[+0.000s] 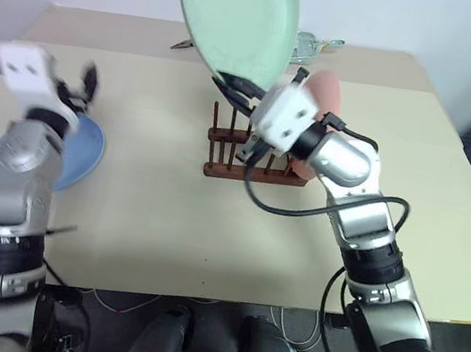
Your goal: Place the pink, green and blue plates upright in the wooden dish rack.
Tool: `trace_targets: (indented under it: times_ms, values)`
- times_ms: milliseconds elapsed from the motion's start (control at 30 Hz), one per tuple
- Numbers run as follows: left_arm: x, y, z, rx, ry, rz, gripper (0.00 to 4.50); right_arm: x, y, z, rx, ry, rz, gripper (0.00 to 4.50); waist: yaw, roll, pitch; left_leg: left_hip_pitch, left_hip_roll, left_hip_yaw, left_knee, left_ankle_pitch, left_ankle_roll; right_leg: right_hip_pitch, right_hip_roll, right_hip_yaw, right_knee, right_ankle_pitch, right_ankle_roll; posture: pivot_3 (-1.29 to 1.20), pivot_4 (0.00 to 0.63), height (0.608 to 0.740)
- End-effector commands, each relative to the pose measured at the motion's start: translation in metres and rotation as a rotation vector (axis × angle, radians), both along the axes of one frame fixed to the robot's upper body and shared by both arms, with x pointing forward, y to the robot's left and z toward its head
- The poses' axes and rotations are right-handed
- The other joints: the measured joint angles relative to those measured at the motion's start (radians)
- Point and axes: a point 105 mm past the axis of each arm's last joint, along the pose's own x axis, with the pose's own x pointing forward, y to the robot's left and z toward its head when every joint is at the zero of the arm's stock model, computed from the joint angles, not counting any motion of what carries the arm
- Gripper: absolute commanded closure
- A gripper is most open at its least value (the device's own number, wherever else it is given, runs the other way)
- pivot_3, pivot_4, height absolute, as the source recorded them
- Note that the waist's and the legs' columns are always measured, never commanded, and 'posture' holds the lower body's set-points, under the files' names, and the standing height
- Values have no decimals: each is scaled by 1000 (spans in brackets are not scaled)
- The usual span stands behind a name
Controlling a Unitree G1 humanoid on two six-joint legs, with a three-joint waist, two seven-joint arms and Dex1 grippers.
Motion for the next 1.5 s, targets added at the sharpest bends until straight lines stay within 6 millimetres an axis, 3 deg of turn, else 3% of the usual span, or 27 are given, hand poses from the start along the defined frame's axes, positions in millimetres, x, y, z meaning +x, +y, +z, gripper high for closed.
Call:
trace_targets:
  times_ms: [33, 167, 333, 733, 867, 967, 1033, 1133, 1500]
  values:
    - [-17, -50, -16, 42, 5, -248, 1105, -28, -13, 13, 173, 249, 216, 4500, -1, 0, 0, 0, 0, 0, 0, -3, 5, 0, 0, 1, 0, 0, 0, 0, 150, 739]
    - [-38, -82, -48, 13, 114, -474, 1105, -30, -20, 9, 307, 486, 292, 4500, -6, 3, 1, 1, 2, 0, 0, -3, 5, -1, 0, 2, 1, 1, -2, 0, 150, 739]
    - [-59, -111, -58, 6, 199, -688, 1105, -7, -32, -1, 415, 649, 258, 4500, -5, 5, 0, 1, 3, 1, -1, -3, 4, -3, 4, 5, 1, 1, -3, 0, 150, 739]
    - [-66, -124, -58, -2, 216, -741, 1105, 35, -51, -19, 535, 874, 198, 4500, -5, 5, 0, 1, 3, 4, -1, -3, 4, -3, 5, 8, 1, 1, -3, 0, 150, 739]
    - [-68, -125, -59, -2, 219, -745, 1105, 38, -51, -21, 528, 891, 194, 4500, -5, 5, 0, 1, 3, 4, -1, -3, 4, -3, 5, 8, 1, 1, -3, 0, 150, 739]
    - [-67, -125, -58, -1, 218, -746, 1024, 37, -48, -20, 503, 875, 191, 3574, -4, 5, 0, 1, 3, 4, -1, -3, 4, -3, 5, 8, 1, 1, -2, 0, 150, 739]
    - [-67, -126, -59, -6, 223, -750, 1024, 38, -48, -18, 489, 849, 168, 2569, -5, 5, 0, 1, 3, 4, -1, -3, 5, -3, 5, 8, 1, 1, -3, 0, 150, 739]
    - [-65, -124, -60, -11, 229, -745, 137, 42, -50, -12, 466, 775, 97, 1036, -5, 5, 0, 1, 3, 4, -1, -3, 5, -4, 5, 8, 1, 1, -2, 0, 150, 739]
    - [-54, -106, -54, -19, 202, -640, 59, 50, -57, 4, 199, 407, -184, 1018, -4, 5, 0, 1, 3, 6, -1, -3, 4, -4, 5, 8, 1, 1, -2, 0, 150, 739]
